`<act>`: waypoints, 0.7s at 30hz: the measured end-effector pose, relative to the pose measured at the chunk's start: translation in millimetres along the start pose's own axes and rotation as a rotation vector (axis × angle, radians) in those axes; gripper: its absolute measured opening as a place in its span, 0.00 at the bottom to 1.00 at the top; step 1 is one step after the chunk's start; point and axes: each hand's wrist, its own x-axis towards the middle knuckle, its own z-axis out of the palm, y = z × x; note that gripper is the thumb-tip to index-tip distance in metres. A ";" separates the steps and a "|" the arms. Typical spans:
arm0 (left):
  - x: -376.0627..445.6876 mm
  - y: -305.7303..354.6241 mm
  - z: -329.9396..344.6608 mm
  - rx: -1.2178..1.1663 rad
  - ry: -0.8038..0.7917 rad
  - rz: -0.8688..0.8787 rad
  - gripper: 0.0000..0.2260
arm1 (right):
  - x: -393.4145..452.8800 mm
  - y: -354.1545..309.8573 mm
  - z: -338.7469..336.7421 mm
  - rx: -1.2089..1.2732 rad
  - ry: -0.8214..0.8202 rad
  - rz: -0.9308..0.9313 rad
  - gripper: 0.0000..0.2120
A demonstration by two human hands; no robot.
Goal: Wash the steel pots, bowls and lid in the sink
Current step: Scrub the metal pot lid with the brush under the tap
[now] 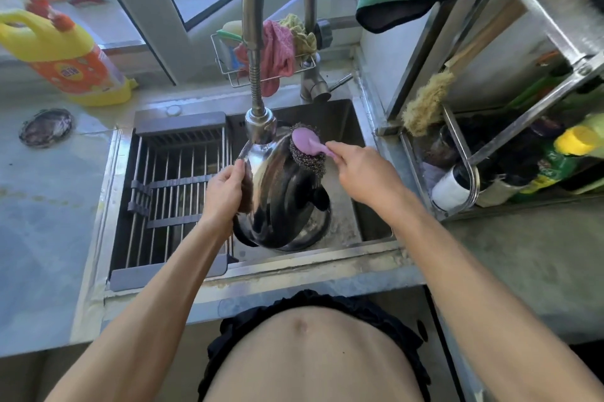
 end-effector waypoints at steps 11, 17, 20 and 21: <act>-1.6 14.3 0.6 0.266 -0.114 0.239 0.09 | 4.2 -31.1 -22.0 -0.186 -0.027 -0.133 0.20; -10.0 15.0 3.9 0.179 -0.074 0.214 0.14 | 11.4 -44.2 -26.8 -0.289 -0.076 -0.165 0.14; -18.6 7.2 19.4 0.046 -0.053 0.155 0.16 | 14.1 -41.0 -33.3 -0.293 -0.080 -0.144 0.15; -18.8 4.3 25.2 -0.004 -0.048 0.130 0.16 | 13.9 -40.0 -35.4 -0.299 -0.076 -0.139 0.15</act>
